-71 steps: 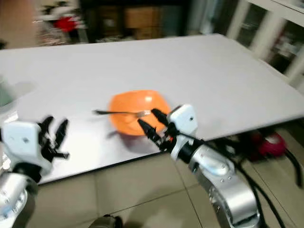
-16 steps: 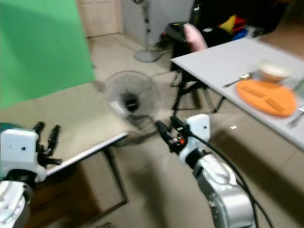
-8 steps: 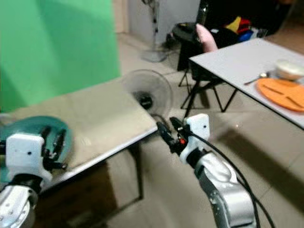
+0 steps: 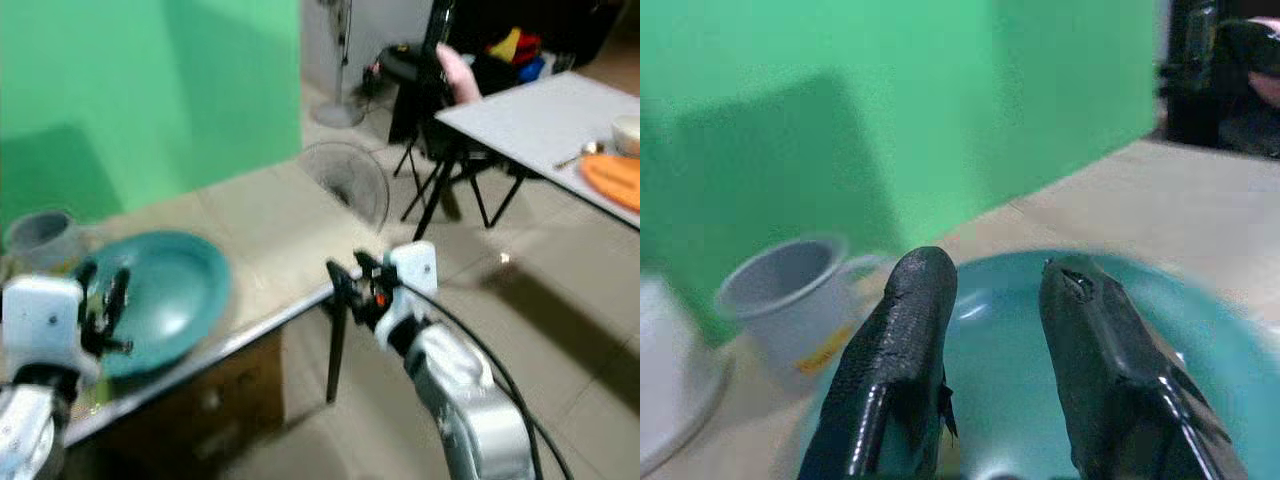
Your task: Setting the table
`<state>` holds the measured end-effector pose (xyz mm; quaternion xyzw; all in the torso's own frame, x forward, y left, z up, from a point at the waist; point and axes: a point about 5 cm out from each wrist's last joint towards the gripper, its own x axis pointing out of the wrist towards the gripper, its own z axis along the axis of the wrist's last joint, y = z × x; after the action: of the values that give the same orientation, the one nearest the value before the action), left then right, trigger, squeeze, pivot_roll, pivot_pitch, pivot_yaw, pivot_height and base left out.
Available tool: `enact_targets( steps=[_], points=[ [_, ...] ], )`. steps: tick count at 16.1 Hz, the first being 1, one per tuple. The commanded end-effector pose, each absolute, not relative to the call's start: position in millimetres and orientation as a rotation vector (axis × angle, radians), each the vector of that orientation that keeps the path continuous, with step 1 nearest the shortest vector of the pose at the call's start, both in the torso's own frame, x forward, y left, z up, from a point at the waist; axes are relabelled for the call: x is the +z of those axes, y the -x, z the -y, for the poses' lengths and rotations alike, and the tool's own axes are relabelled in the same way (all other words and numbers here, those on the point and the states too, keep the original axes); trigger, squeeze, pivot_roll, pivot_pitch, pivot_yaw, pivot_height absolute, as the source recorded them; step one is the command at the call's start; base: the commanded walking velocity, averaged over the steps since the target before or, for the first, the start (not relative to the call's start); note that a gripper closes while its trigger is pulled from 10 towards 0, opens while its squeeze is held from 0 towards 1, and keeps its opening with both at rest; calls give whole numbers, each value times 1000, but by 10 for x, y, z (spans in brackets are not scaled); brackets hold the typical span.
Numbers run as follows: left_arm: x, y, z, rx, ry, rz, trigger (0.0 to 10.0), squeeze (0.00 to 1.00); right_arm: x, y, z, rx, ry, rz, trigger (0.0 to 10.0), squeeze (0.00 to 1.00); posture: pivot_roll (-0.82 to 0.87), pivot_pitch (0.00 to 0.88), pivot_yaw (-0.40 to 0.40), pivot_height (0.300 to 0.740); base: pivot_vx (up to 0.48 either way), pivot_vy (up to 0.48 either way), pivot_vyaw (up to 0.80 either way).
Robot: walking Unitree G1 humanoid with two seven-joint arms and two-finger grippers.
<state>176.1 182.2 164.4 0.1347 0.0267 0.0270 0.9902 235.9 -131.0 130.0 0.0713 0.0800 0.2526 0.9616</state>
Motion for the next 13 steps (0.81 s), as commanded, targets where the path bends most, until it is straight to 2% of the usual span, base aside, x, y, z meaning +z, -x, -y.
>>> enact_targets(
  steps=[1, 4, 7, 11, 12, 13],
  points=[
    [1645, -1756, -1849, 58, -284, -59, 10000, 0, 1365, -2367, 1312, 510, -151, -136, 10000, 0, 2, 0, -16, 740, 0, 345, 0],
    [1659, -1780, -1879, 59, -287, -60, 10000, 0, 1364, -2369, 1318, 492, -159, -134, 10000, 0, 0, 0, -8, 740, 0, 229, 0],
    [1686, -1845, -1917, 66, -309, -58, 10000, 0, 1375, -2376, 1329, 476, -170, -133, 10000, 0, -4, 0, -6, 740, 0, -451, 0],
    [1652, -1872, -1890, 32, -261, -114, 10000, 0, 1423, -2392, 1349, 494, -148, -130, 10000, 0, -12, 0, -10, 740, 0, 0, 0],
    [1620, -1881, -1896, 26, -229, -160, 10000, 0, 1435, -2401, 1348, 514, -129, -139, 10000, 1000, -12, 0, -10, 740, 0, 0, 0],
    [1604, -1895, -1897, -11, -202, -209, 10000, 1000, 1461, -2407, 1338, 546, -119, -151, 10000, 1000, -13, 0, -14, 740, 0, 0, 0]
  ],
)
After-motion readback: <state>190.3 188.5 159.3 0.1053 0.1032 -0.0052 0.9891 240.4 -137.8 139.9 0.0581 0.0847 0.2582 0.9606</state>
